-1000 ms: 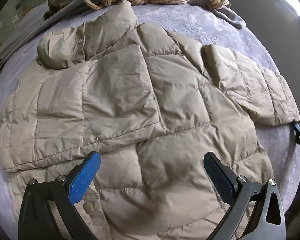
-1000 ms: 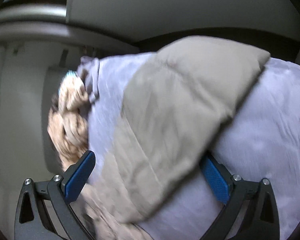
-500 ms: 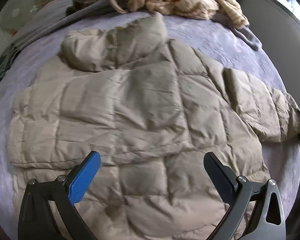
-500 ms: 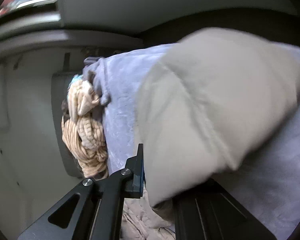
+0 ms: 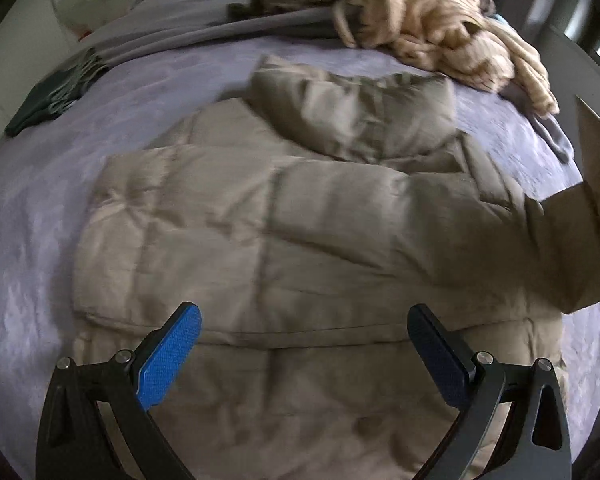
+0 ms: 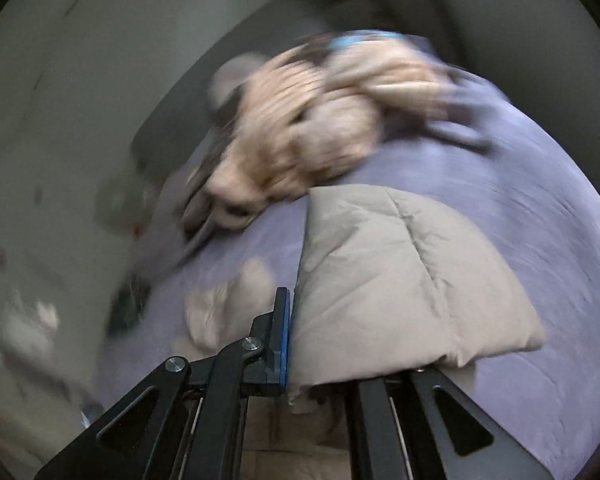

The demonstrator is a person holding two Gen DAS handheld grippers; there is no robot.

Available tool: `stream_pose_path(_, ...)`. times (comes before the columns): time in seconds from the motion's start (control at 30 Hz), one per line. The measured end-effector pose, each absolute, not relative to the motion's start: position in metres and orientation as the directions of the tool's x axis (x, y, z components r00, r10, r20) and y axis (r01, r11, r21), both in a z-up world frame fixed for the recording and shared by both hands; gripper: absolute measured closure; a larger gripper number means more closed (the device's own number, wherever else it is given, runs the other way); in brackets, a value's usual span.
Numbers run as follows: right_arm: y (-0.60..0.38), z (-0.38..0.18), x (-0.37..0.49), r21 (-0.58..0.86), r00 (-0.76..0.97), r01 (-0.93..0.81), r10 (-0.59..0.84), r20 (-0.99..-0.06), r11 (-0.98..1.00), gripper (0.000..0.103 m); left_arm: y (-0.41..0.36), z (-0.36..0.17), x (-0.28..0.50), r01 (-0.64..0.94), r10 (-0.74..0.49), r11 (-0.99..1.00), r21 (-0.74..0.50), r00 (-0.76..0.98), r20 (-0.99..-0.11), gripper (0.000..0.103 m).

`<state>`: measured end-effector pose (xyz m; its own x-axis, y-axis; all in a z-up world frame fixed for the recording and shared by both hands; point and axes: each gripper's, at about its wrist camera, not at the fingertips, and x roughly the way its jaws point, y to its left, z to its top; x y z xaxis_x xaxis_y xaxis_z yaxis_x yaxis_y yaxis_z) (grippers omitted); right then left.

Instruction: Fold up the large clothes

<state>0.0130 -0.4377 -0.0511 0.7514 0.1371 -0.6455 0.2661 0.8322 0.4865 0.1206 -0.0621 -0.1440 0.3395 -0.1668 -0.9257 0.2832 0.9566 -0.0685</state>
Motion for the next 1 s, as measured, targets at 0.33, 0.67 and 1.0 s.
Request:
stream_pose_path(0.33,-0.271,-0.137,0.067,0.318,0.542,0.041,0.246,-0.803,0.947,0.096,0.007,-0.153,0.135,0.170,-0.109,0.984,-0.049,0.364,-0.925,0.000)
stream_pose_path(0.67,-0.273,-0.204,0.069,0.341,0.400,0.153,0.257,-0.880,0.928,0.091,0.010,-0.168,0.150,0.163,-0.136,0.983,-0.083,0.347,-0.928,0.000)
stream_pose_path(1.0,-0.362,-0.161,0.015,0.574,0.566,0.382,0.308,-0.765,0.724,0.030,0.015,-0.160,0.174,0.157,-0.182,0.979,-0.132,0.373,-0.910,0.000)
